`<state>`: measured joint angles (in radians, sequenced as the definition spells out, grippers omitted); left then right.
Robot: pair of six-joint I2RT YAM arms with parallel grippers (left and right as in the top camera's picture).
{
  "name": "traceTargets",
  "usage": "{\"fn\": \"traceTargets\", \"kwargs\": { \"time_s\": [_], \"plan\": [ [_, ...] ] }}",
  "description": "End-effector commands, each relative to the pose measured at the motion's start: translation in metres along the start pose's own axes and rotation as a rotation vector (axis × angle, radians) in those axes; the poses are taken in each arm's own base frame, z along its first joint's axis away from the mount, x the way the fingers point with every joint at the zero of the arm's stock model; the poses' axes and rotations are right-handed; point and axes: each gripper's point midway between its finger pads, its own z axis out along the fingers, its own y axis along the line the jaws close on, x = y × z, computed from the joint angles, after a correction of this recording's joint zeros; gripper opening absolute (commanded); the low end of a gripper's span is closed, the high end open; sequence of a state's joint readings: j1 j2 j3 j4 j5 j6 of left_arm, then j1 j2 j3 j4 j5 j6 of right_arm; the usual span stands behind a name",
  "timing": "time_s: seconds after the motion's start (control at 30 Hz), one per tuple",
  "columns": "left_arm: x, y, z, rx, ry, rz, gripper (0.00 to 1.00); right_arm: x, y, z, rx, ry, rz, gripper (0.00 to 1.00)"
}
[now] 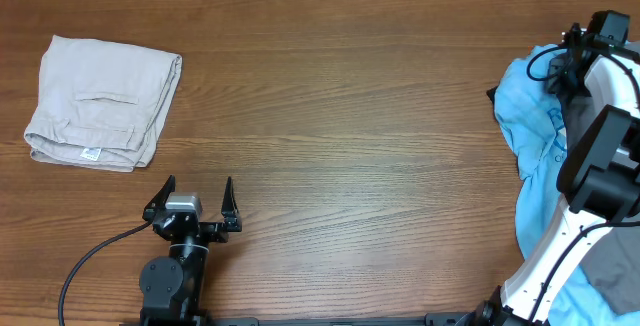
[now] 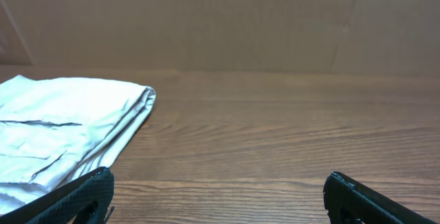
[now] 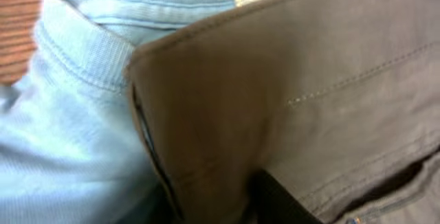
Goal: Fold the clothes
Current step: 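Reach the right gripper to the grey shorts on the clothes pile, then grasp the grey shorts waistband with the right gripper and lift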
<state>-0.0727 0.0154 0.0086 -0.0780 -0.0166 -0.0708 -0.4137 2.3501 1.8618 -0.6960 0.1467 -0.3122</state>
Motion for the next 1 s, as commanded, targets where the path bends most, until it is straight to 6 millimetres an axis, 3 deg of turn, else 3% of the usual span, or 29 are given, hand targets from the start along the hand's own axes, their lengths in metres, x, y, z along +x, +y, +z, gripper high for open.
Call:
{"fn": "traceTargets", "kwargs": {
  "time_s": [0.0, 0.1, 0.23, 0.33, 0.53, 0.83, 0.97],
  "plan": [
    [-0.001, 0.0, 0.0, -0.002, -0.01, 0.019, 1.0, -0.008, -0.001, 0.0, -0.004, -0.019, 0.006, 0.29],
    [-0.001, 0.0, 0.0, -0.002, -0.01, 0.019, 1.0, -0.014, -0.002, -0.003, -0.006, -0.033, 0.007, 0.3],
    [-0.001, 0.0, 0.0, -0.002, -0.01, 0.019, 1.0, -0.018, 0.0, -0.005, -0.024, -0.046, 0.008, 0.59],
    [-0.001, 0.0, 0.0, -0.002, -0.01, 0.019, 1.0, -0.02, 0.004, -0.006, -0.053, -0.056, 0.009, 0.62],
    [-0.001, 0.0, 0.0, -0.002, -0.01, 0.019, 1.0, -0.022, -0.003, -0.006, -0.048, -0.062, 0.061, 0.58],
    [-0.001, 0.0, 0.0, -0.002, -0.01, 0.019, 1.0, -0.028, -0.044, -0.023, -0.02, -0.075, 0.209, 0.5],
    [-0.001, 0.0, 0.0, -0.002, -0.01, 0.019, 1.0, -0.022, -0.05, -0.022, -0.063, -0.067, 0.232, 0.47]
  ]
}}
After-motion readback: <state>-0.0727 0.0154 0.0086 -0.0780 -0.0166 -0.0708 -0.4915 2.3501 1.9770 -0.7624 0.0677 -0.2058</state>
